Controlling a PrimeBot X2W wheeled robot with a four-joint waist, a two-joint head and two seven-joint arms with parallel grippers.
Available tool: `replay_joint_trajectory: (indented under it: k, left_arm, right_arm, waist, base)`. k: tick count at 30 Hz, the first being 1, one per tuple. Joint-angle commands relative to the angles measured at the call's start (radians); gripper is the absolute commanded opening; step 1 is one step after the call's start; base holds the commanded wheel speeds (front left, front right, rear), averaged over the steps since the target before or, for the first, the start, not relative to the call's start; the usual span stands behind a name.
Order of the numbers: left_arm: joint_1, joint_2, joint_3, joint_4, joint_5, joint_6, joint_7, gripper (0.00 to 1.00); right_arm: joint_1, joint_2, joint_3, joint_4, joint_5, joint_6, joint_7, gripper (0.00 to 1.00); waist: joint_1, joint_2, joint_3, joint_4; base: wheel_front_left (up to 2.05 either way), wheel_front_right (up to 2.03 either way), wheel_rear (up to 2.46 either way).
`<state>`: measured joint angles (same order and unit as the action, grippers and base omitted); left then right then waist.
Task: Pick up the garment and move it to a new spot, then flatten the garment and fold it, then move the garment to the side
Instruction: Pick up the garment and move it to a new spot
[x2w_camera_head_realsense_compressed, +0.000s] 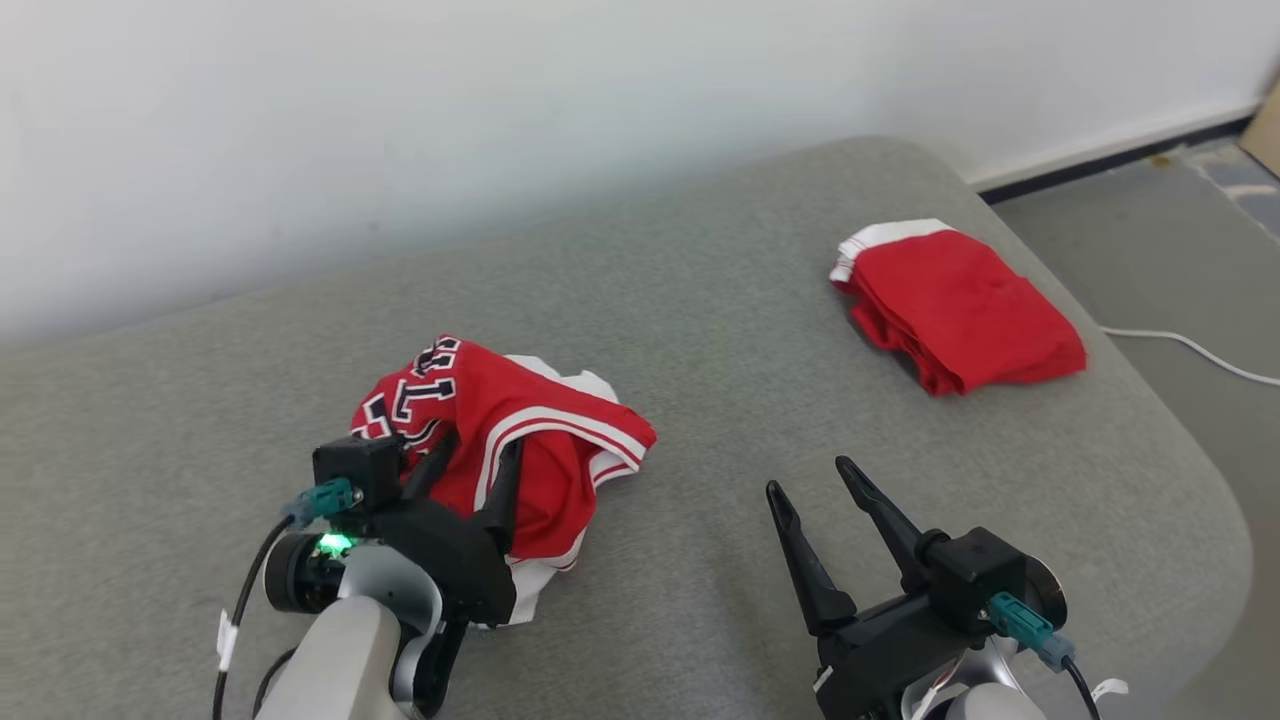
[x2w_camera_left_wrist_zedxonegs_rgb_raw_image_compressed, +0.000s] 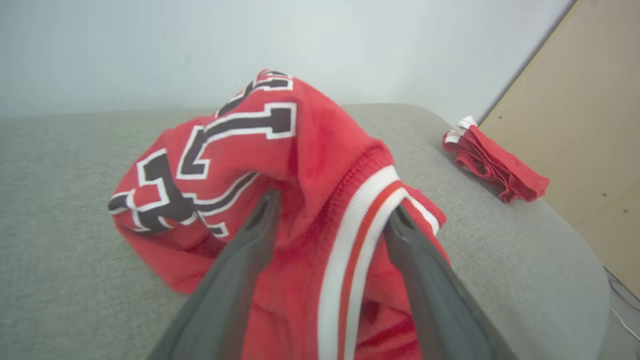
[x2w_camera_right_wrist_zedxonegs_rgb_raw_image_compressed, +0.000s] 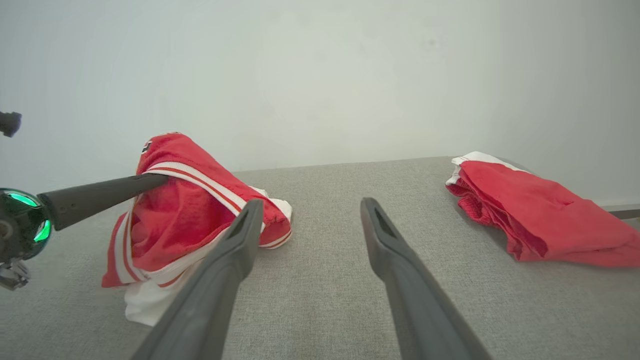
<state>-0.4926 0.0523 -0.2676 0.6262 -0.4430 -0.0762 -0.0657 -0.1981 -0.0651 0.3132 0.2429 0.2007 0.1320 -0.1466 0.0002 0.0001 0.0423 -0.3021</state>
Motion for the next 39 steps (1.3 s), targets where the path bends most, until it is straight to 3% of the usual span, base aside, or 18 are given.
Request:
replay_joint_trajectory:
  k: [1,7,16,29,39]
  left_arm:
    - [0.025,0.000,0.000,-0.007,-0.018,0.003,-0.019,1.00]
    - [0.099,0.001,0.009,-0.080,-0.049,0.006,-0.113,1.00]
    - [0.291,0.058,0.088,-0.257,-0.027,0.064,-0.192,1.00]
    - [0.517,0.101,0.198,-0.470,0.061,0.132,-0.199,1.00]
    - [0.635,0.122,0.259,-0.538,0.123,0.160,-0.199,1.00]
  right_arm:
    - [0.016,0.002,-0.003,-0.001,-0.004,-0.003,-0.001,1.00]
    - [0.043,0.002,-0.025,-0.001,-0.009,-0.003,0.003,1.00]
    - [0.096,0.005,-0.075,-0.007,-0.016,-0.003,-0.002,1.00]
    - [0.171,-0.006,-0.233,-0.002,-0.058,-0.003,-0.036,1.00]
    - [0.182,-0.004,-0.265,0.005,-0.071,-0.003,-0.035,1.00]
  waist:
    - [-0.0002,-0.0001,-0.036,0.052]
    - [-0.0002,-0.0001,-0.077,0.131]
    - [-0.0002,-0.0001,-0.123,0.210]
    - [-0.0002,-0.0001,-0.139,0.260]
    - [-0.0002,-0.0001,-0.138,0.259]
  base:
    - [0.00,0.00,0.00]
    - [0.00,0.00,0.00]
    - [0.00,0.00,0.00]
    - [0.00,0.00,0.00]
    - [0.00,0.00,0.00]
